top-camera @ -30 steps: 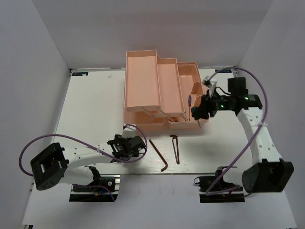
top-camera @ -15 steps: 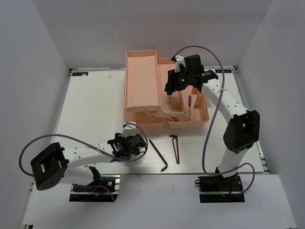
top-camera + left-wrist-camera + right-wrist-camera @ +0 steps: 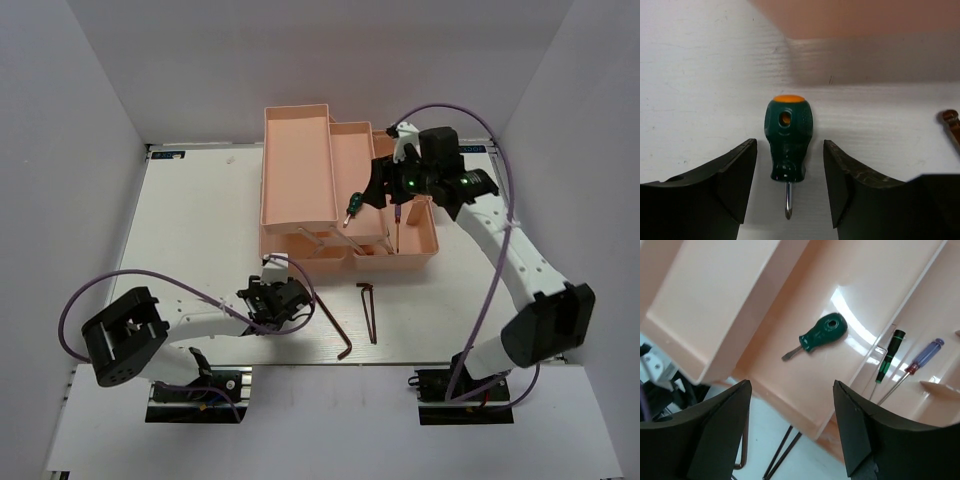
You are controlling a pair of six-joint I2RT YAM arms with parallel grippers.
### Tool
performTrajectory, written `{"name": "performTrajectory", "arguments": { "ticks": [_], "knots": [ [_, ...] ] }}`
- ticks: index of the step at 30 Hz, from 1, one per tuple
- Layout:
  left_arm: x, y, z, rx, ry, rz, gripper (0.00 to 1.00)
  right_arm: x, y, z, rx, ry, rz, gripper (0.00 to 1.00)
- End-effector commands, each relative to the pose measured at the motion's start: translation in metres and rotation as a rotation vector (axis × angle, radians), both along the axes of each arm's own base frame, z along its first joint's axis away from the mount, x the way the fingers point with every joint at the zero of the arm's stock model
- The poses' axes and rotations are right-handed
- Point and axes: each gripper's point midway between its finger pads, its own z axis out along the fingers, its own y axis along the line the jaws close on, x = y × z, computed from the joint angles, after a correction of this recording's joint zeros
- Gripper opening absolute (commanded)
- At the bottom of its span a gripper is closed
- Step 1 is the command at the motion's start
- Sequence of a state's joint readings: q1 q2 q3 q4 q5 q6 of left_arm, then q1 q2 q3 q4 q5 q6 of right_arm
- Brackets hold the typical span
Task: Sort the tools into containers
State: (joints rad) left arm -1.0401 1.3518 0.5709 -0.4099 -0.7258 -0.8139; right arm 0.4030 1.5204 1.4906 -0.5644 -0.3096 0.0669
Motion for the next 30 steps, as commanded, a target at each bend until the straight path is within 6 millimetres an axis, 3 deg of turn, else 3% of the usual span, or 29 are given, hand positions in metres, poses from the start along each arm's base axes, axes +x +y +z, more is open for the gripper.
{"name": "performTrajectory", "arguments": {
  "ticks": [1,8,9,10,11,13,14,15,16,17,19,20,21,23,24,26,27,28,30],
  "knots": [
    [0.013,0.0,0.0,-0.011,-0.059,0.031,0.65,-0.02,-0.01,0.019,0.047,-0.069,0.018,0.73],
    [0.01,0.002,-0.01,-0.017,-0.029,0.029,0.25,-0.049,-0.03,0.008,0.033,-0.055,0.024,0.73],
    [0.011,0.0,-0.005,-0.035,-0.04,0.03,0.15,-0.052,-0.032,0.004,0.027,-0.053,0.028,0.73],
    [0.008,0.0,-0.003,-0.034,-0.039,0.019,0.12,-0.056,-0.034,0.002,0.018,-0.05,0.04,0.85],
    [0.008,-0.006,0.005,-0.045,-0.049,0.001,0.09,-0.06,-0.039,-0.005,-0.007,-0.048,0.05,0.91],
    [0.002,-0.016,0.017,-0.068,-0.025,-0.058,0.0,-0.07,-0.046,-0.009,-0.044,-0.075,0.082,0.91],
    [-0.004,-0.031,0.033,-0.106,-0.018,-0.171,0.0,-0.08,-0.05,-0.021,-0.065,-0.063,0.102,0.91],
    [-0.007,-0.047,0.046,-0.159,-0.031,-0.259,0.0,-0.085,-0.054,-0.021,-0.095,-0.109,0.139,0.91],
    [-0.012,-0.062,0.06,-0.203,-0.046,-0.36,0.0,-0.097,-0.054,-0.026,-0.094,-0.083,0.179,0.86],
    [-0.029,-0.083,0.085,-0.277,-0.061,-0.555,0.0,-0.106,-0.057,-0.036,-0.109,-0.066,0.199,0.58],
    [-0.047,-0.112,0.123,-0.388,-0.117,-0.757,0.0,-0.123,-0.06,-0.044,-0.12,-0.046,0.244,0.2],
    [-0.066,-0.126,0.136,-0.451,-0.089,-0.882,0.0,-0.13,-0.063,-0.058,-0.134,-0.014,0.256,0.0],
    [-0.077,-0.142,0.166,-0.491,-0.125,-0.995,0.0,-0.139,-0.065,-0.072,-0.141,0.014,0.264,0.0],
    [-0.078,-0.154,0.181,-0.478,-0.126,-1.041,0.0,-0.145,-0.067,-0.081,-0.143,0.034,0.268,0.0],
    [-0.078,-0.166,0.209,-0.496,-0.169,-1.067,0.0,-0.15,-0.068,-0.088,-0.145,0.042,0.273,0.0],
    [-0.064,-0.18,0.221,-0.47,-0.215,-1.059,0.0,-0.153,-0.068,-0.094,-0.138,0.05,0.283,0.0],
    [-0.054,-0.188,0.247,-0.487,-0.278,-1.041,0.0,-0.16,-0.069,-0.101,-0.143,0.066,0.293,0.0],
    [-0.045,-0.194,0.258,-0.481,-0.316,-1.016,0.0,-0.162,-0.07,-0.102,-0.138,0.068,0.291,0.0],
    [-0.006,-0.207,0.279,-0.466,-0.379,-0.871,0.0,-0.169,-0.072,-0.111,-0.145,0.08,0.296,0.0]
  ]
}}
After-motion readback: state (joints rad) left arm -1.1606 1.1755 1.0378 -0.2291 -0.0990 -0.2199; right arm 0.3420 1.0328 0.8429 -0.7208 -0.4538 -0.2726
